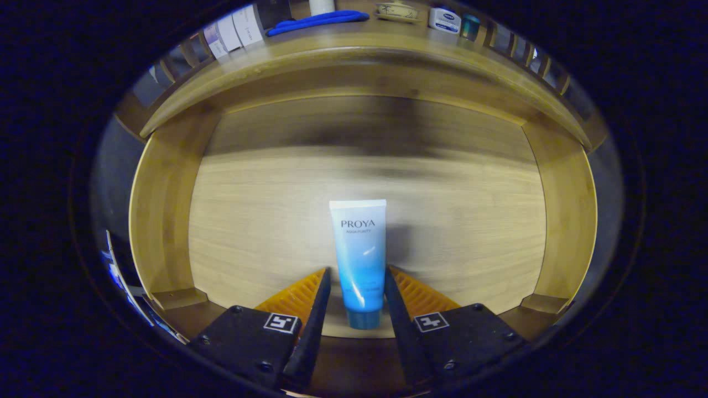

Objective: Pull open the drawer, take out the items inside it, and place them on the countertop above the cabinet.

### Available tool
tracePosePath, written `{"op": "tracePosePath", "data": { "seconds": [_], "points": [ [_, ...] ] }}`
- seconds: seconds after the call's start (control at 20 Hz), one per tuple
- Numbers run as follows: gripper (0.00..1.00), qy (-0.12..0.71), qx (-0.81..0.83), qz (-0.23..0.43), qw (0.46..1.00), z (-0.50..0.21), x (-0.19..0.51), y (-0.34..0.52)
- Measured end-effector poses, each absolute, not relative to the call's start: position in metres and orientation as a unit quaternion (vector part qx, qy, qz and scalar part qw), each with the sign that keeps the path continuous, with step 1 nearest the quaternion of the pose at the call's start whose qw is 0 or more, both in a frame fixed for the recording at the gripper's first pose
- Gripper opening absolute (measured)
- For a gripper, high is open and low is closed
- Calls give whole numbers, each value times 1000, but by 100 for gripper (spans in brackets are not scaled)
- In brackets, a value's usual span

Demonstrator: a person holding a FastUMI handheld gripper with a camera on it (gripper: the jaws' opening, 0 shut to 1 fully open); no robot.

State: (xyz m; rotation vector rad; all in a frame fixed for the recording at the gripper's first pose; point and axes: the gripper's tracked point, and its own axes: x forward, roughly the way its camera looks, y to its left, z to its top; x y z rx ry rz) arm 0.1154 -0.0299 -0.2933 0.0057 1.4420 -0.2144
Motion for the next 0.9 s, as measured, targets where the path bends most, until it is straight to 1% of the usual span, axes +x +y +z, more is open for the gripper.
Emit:
{"op": "tracePosePath", "data": {
  "seconds": [0.15, 0.25, 0.4, 0.65, 0.9],
  "points": [
    [55, 646, 10, -99, 757, -292, 116, -31],
    [51, 636, 8, -90, 766, -294, 116, -34],
    [44, 625, 29, -98, 774, -291, 118, -30],
    [42, 589, 30, -80, 804, -257, 120, -25],
    [42, 552, 31, -66, 831, -211, 130, -20]
  ]
}}
